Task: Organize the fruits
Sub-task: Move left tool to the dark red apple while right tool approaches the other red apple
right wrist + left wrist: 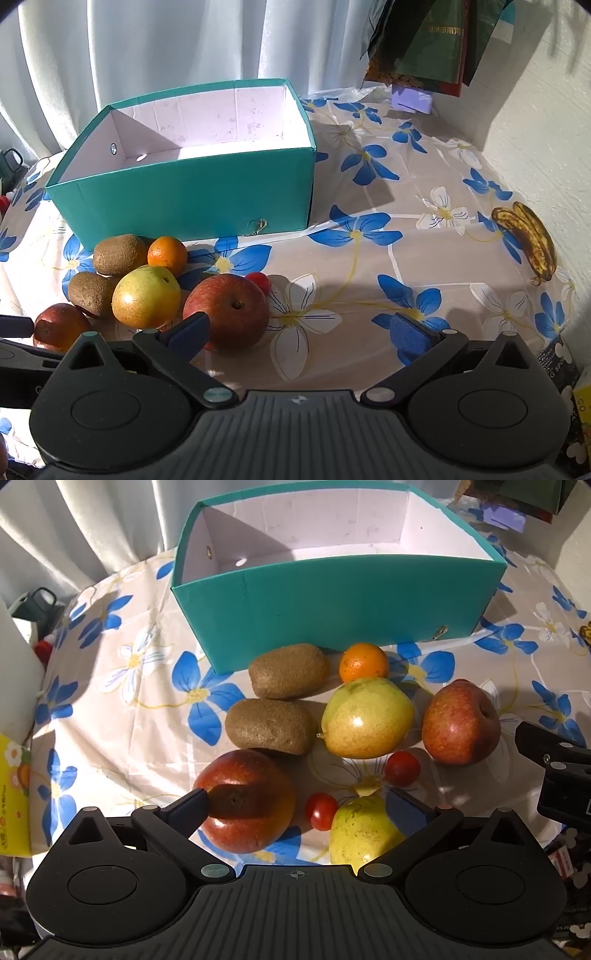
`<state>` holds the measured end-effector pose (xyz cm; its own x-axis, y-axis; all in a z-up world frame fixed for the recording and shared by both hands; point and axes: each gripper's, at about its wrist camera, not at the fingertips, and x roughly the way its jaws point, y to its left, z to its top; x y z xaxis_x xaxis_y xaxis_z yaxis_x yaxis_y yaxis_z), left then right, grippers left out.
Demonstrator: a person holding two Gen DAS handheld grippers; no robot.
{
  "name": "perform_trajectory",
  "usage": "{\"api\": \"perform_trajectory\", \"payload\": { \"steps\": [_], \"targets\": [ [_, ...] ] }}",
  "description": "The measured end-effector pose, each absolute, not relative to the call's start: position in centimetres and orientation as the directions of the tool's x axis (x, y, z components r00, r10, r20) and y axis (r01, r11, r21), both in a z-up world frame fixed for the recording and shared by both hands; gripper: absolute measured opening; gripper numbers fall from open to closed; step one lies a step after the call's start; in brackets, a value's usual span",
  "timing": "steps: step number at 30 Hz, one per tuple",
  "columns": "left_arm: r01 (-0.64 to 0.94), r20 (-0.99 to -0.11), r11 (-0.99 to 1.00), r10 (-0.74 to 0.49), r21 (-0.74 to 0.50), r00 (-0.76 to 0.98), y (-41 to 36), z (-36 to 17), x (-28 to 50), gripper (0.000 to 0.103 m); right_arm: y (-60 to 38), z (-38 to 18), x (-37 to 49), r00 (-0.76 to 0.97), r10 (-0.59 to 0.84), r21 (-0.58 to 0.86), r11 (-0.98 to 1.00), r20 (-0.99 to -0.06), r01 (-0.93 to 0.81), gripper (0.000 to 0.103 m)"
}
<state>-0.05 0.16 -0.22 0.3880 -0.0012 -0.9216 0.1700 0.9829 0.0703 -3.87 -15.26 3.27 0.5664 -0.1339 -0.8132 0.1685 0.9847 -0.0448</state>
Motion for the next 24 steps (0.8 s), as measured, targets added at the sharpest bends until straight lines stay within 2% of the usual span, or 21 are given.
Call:
{"api": "perform_trajectory", "payload": {
  "steps": [24],
  "targets": [
    [0.178,-0.921,0.981,0.005,0.081,0.39,0.16,-0.29,0.13,0.103,-15.61,3.44,-3.91,0.584,-0.1,-0.008,0.987,-0.805,0.157,0.103]
  ]
}}
